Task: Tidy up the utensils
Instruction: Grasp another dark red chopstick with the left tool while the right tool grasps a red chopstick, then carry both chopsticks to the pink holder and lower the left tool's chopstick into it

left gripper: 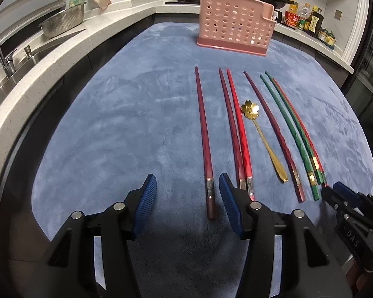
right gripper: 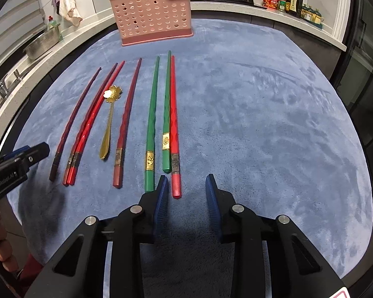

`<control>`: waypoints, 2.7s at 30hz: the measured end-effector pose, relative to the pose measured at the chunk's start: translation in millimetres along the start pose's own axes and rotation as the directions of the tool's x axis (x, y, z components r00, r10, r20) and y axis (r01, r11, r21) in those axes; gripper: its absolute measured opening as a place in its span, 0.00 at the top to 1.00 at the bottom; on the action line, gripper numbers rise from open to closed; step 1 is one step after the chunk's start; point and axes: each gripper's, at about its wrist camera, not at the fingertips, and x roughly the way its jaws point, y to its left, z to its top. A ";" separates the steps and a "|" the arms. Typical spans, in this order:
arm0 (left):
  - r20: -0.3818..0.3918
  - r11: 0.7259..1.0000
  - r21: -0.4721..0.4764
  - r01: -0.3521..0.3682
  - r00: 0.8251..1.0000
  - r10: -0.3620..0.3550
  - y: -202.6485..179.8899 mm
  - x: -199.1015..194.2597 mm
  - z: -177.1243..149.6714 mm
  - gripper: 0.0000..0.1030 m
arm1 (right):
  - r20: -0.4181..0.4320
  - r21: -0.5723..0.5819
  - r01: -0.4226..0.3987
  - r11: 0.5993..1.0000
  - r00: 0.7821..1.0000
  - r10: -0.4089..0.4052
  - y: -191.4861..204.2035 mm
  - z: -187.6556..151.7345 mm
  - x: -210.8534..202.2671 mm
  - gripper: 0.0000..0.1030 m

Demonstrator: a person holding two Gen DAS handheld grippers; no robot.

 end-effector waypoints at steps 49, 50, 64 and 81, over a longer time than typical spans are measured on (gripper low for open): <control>-0.021 0.999 0.032 0.016 1.000 -0.016 -2.9 4.6 -7.5 0.93 | 0.050 0.051 -0.034 0.998 0.998 0.032 -6.8 8.8 -17.3 0.93; -0.019 0.999 0.032 0.017 1.000 -0.017 -3.3 2.8 -6.2 0.93 | 0.055 0.052 -0.035 0.998 0.998 0.032 -6.6 10.2 -20.2 0.93; 0.050 0.999 0.024 0.041 0.998 -0.042 -6.7 -34.7 23.0 0.93 | 0.149 0.073 -0.059 0.996 0.988 0.048 -6.4 38.3 -64.7 0.93; 0.176 0.999 0.004 0.053 0.983 -0.052 4.5 -86.6 86.1 0.93 | 0.274 0.081 -0.073 0.994 0.961 0.048 -9.8 86.2 -111.0 0.93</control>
